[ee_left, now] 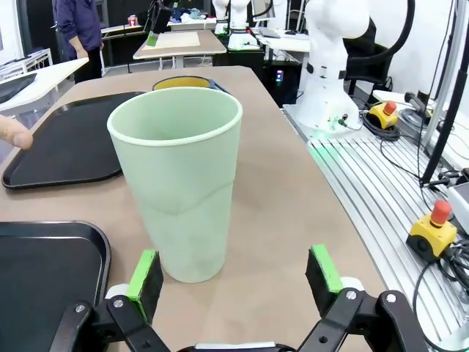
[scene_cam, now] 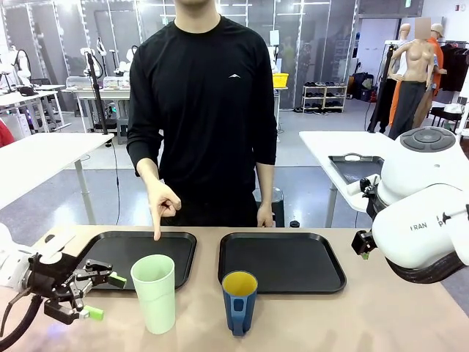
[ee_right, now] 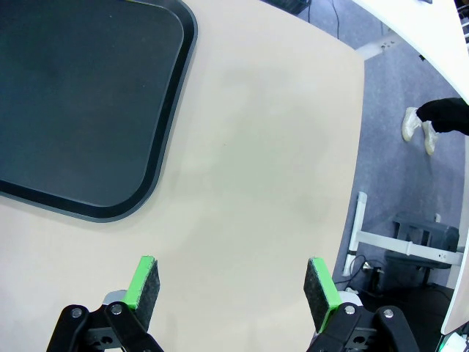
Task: Sort and store the cups by type.
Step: Pick up the Reusable plastic cup.
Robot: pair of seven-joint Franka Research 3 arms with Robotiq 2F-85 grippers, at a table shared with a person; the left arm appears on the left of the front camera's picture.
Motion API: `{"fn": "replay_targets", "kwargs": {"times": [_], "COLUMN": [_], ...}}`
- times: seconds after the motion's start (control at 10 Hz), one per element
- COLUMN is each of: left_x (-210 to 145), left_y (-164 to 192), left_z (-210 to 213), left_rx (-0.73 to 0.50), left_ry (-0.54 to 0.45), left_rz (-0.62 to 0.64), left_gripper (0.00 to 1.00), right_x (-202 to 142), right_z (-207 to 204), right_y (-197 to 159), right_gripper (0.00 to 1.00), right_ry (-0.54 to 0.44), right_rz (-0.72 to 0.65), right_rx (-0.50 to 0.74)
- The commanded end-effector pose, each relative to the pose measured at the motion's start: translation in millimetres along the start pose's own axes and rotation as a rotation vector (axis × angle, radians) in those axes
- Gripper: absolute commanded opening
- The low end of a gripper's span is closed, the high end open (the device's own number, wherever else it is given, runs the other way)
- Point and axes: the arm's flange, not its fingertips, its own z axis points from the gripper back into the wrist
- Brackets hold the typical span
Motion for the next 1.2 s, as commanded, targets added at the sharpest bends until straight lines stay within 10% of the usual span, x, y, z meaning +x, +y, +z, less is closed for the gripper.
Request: {"fn": "replay_targets", "kwargs": {"times": [0.0, 1.1], "left_x": [-0.4, -43.9], "left_y": [0.3, 14.5], "left_z": [2.2, -32.0], "left_rx": [0.006, 0.081], "left_ry": [0.000, -0.236], "left_rz": [0.001, 0.004], "left_gripper": [1.00, 1.00], "right_x": [-1.1, -1.1], "right_z": [-1.0, -1.0], "right_y": [0.3, 0.3], "right_gripper": [1.00, 1.00], "right_ry": [0.001, 0.001], "right_rz": [0.003, 0.003], "right_rx": [0.000, 0.000]}}
